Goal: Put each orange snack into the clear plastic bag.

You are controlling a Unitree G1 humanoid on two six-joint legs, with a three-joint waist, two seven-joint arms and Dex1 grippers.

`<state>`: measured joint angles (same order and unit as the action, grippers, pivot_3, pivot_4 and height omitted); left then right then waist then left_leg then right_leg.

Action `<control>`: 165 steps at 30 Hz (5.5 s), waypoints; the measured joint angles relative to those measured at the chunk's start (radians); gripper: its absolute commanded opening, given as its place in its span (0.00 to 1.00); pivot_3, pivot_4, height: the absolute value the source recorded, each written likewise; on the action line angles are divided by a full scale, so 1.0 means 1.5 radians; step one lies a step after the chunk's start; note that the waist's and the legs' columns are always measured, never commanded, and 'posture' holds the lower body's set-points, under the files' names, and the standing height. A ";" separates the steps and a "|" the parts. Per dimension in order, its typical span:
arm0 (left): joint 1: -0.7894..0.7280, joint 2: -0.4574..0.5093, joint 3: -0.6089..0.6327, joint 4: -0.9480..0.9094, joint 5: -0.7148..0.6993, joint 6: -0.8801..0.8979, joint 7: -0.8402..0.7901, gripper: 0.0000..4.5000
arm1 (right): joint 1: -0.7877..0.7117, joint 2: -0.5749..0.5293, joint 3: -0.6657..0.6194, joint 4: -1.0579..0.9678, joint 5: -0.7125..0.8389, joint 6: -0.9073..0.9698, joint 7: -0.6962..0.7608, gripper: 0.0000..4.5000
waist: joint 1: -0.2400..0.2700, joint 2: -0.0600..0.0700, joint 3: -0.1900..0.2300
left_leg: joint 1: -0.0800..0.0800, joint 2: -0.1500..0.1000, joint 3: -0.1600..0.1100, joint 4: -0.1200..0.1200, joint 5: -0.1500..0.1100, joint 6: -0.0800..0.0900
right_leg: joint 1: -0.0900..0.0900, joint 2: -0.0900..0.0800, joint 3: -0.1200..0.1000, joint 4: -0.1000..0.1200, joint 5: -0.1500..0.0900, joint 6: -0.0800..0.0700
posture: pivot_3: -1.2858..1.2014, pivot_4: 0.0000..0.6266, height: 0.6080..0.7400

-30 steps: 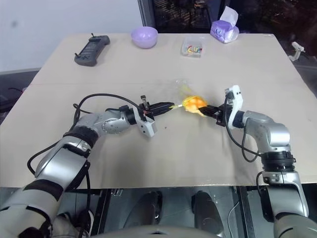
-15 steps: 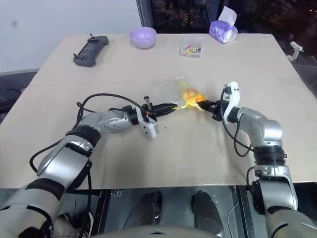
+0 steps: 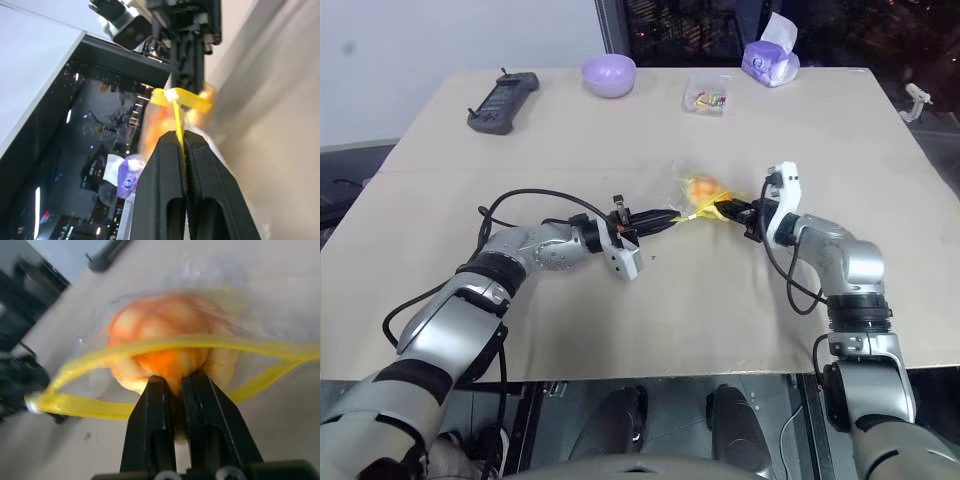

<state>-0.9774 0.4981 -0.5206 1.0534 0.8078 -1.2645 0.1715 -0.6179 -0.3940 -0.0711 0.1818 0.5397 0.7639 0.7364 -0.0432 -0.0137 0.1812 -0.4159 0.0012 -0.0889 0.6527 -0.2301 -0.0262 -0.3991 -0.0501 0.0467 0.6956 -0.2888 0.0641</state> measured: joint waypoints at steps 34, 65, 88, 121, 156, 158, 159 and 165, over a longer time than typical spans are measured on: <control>-0.001 -0.008 0.000 0.002 -0.001 -0.006 0.000 0.00 | -0.014 0.055 0.003 -0.010 -0.006 0.007 -0.030 0.57 | 0.000 0.000 0.000 | 0.000 0.000 0.000 0.000 0.000 0.000 | 0.000 0.000 0.000 0.000 0.000 0.000 | 0.52 0.24 1.00; -0.001 -0.008 0.008 0.033 -0.044 0.015 -0.006 0.00 | 0.076 -0.171 0.117 0.041 -0.271 -0.346 0.056 0.67 | 0.000 0.000 0.000 | 0.001 0.000 0.001 0.000 0.000 0.000 | 0.000 0.000 0.000 0.000 0.000 0.000 | 0.52 0.24 1.00; -0.001 -0.012 0.008 0.036 -0.057 0.014 -0.015 0.00 | -0.045 -0.081 0.176 0.350 -0.445 -0.745 -0.065 0.01 | 0.000 0.000 0.000 | 0.001 0.000 0.002 0.000 0.001 -0.001 | 0.000 0.000 0.002 0.000 0.000 0.000 | 0.52 0.24 1.00; -0.081 0.008 0.095 -0.017 -0.208 0.126 -0.199 0.00 | -0.098 -0.279 0.125 -0.069 -0.362 -0.391 0.140 0.47 | -0.002 0.000 0.000 | 0.000 0.000 0.002 0.000 0.000 0.000 | -0.002 0.000 0.003 0.000 0.000 0.000 | 0.52 0.24 1.00; -0.037 -0.011 0.159 -0.132 -0.409 0.232 -0.487 0.00 | -0.174 -0.099 0.196 -0.051 -0.423 -0.543 0.082 0.47 | 0.000 0.000 0.000 | 0.000 0.000 0.002 0.000 0.001 -0.002 | -0.002 0.000 0.002 0.000 0.000 0.000 | 0.52 0.24 1.00; -0.037 -0.012 0.159 -0.137 -0.410 0.232 -0.492 0.00 | -0.174 -0.096 0.196 -0.042 -0.426 -0.546 0.077 0.47 | 0.000 0.000 0.000 | 0.000 0.000 0.002 0.000 0.001 -0.002 | -0.002 0.000 0.002 0.000 0.000 0.000 | 0.52 0.24 1.00; -0.036 -0.012 0.160 -0.139 -0.410 0.232 -0.494 0.00 | -0.174 -0.094 0.196 -0.036 -0.428 -0.548 0.073 0.47 | 0.000 0.000 0.000 | 0.000 0.000 0.002 0.000 0.001 -0.002 | -0.002 0.000 0.002 0.000 0.000 0.000 | 0.52 0.24 1.00; -0.026 -0.012 0.163 -0.141 -0.410 0.233 -0.501 0.00 | -0.174 -0.092 0.196 -0.024 -0.436 -0.560 0.072 0.47 | -0.001 0.000 0.000 | 0.000 0.000 0.002 0.000 0.001 -0.002 | -0.002 0.000 0.002 0.000 0.000 0.000 | 0.52 0.24 1.00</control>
<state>-1.0165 0.4794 -0.2763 0.8411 0.1929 -0.9158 -0.5803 -0.8790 -0.5327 0.2224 0.1456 -0.1137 -0.0769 0.8441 -0.0442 -0.0138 0.1813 -0.4165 0.0016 -0.0865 0.6529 -0.2283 -0.0291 -0.4016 -0.0498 0.0497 0.6954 -0.2888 0.0641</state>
